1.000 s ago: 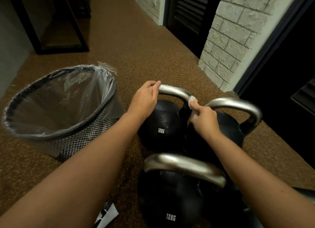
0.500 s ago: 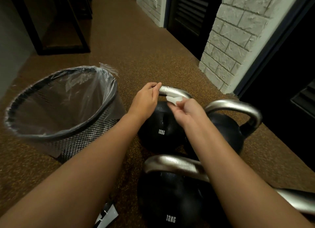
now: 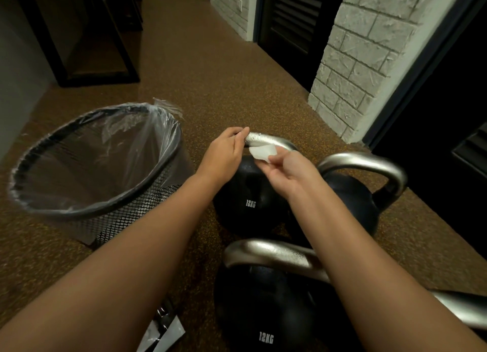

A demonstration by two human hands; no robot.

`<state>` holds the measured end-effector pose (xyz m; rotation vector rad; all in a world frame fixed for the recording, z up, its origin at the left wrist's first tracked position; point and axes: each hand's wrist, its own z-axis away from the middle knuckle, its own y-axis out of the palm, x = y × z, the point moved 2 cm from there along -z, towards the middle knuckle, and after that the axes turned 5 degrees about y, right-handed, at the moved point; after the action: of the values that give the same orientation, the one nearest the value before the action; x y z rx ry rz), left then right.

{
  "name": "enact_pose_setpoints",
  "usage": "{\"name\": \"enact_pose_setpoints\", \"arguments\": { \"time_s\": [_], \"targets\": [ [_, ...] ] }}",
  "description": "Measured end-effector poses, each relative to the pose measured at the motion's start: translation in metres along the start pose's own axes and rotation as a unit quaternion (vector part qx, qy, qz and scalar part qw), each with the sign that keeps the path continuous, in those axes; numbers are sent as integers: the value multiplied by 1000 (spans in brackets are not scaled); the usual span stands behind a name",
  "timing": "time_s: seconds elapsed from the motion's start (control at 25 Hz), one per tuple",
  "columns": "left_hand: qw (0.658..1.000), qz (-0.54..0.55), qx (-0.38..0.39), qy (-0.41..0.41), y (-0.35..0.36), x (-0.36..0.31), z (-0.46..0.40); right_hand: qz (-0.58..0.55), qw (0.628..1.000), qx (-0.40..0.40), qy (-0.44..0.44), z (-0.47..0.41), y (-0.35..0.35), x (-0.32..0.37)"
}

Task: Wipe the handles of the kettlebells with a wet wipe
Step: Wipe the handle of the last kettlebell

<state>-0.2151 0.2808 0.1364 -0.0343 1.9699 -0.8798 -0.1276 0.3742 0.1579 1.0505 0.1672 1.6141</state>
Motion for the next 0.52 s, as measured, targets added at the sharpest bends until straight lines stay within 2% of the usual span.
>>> {"name": "enact_pose_setpoints", "arguments": {
  "time_s": [0.08,0.16,0.2,0.24,0.28,0.32,0.36,0.44,0.52],
  "targets": [
    [1000,10,4,-10,-2,-1,-1,38,998,21,-37,7,2,11],
    [999,26,8,-21,-4,-3,0,154,980,8,-128,15,3,24],
    [999,37,2,-26,-5,-4,1,272,940,-27,-203,19,4,31],
    [999,44,-8,-27,-7,-5,2,413,860,-69,-290,22,6,36],
    [999,43,-18,-21,-8,-6,2,530,761,-83,-364,24,10,36],
    [999,32,-22,-9,-9,-7,4,611,676,-72,-404,24,14,34],
    [1000,16,-24,6,-10,-7,5,673,613,-52,-411,21,18,29],
    [999,-9,-26,30,-9,-8,8,754,528,-34,-389,13,21,18],
    [999,-15,-23,47,-9,-10,11,776,510,-22,-372,7,25,14]
  ]
}}
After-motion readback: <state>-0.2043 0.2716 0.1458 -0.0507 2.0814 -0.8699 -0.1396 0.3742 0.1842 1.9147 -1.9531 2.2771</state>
